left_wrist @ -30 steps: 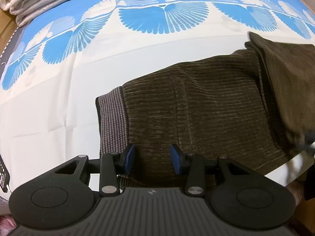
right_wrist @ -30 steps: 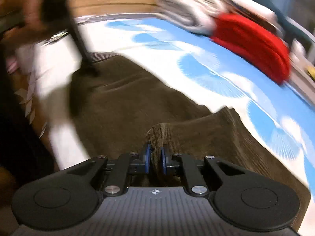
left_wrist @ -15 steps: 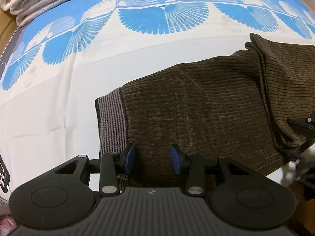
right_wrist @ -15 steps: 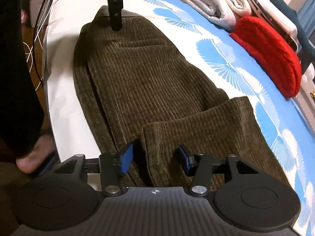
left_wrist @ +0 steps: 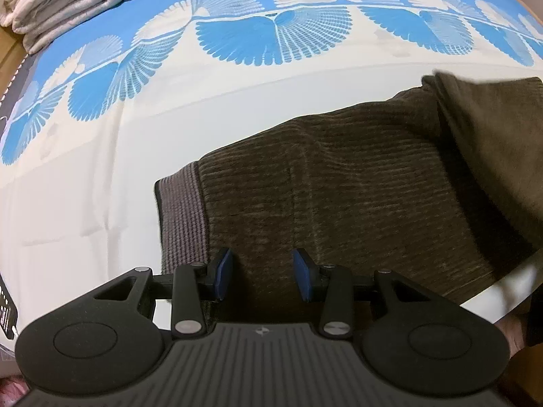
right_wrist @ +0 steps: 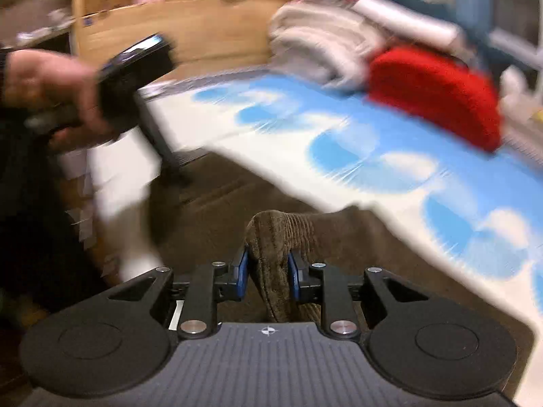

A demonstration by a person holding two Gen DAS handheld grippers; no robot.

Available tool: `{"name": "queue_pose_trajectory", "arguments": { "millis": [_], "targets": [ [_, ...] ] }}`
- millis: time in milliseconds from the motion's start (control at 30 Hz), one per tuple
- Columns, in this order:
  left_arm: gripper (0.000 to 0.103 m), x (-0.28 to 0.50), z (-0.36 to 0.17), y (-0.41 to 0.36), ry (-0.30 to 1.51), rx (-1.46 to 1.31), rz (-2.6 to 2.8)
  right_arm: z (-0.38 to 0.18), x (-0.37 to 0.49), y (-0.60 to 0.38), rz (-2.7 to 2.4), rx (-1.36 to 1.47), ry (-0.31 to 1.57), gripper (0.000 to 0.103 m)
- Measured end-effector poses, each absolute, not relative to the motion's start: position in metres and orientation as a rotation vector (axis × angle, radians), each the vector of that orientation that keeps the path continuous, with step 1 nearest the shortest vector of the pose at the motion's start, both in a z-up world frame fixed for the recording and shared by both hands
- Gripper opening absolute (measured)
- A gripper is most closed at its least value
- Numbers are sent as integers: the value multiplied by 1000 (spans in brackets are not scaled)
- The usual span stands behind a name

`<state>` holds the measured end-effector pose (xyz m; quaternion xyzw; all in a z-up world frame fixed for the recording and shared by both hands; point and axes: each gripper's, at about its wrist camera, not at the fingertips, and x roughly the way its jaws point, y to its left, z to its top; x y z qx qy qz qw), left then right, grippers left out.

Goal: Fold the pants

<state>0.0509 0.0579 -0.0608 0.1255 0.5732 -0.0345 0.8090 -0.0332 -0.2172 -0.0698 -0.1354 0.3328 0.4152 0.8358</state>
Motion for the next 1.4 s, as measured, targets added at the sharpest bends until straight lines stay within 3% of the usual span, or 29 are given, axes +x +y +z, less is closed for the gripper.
{"name": "queue_pose_trajectory", "arguments": {
  "millis": [133,300,467,600,667,767,867,1100,1133,1167,1400],
  "targets": [
    [47,56,-59,43,1217,275,-94,-105,-48,-207,859,-443,820,33],
    [47,64,-58,17,1198,298,-143,-76,-39,-252,770,-200,751,45],
    [47,78,-51,-15,1162,223,-206,-82,-16,-319,420,-34,822,45],
    [46,93,-46,-43,1142,121,-281,-130,-8,-363,145,-111,1092,41],
    [46,100,-44,-60,1129,86,-319,-120,-13,-378,146,8,1063,41],
    [42,108,-46,-87,1113,64,-384,-101,-27,-385,135,40,962,45],
    [33,112,-53,-117,1123,101,-453,-98,-36,-396,73,61,945,57],
    [23,134,-95,-143,1172,282,-295,-131,-32,-412,18,137,1068,68],
    [31,138,-104,-145,1198,304,-253,-137,-32,-413,17,151,1076,69],
    [33,140,-108,-145,1202,310,-235,-138,-30,-415,13,170,1082,72],
    [35,128,-89,-141,1170,298,-258,-147,-12,-421,-9,310,1114,74]
  ]
}}
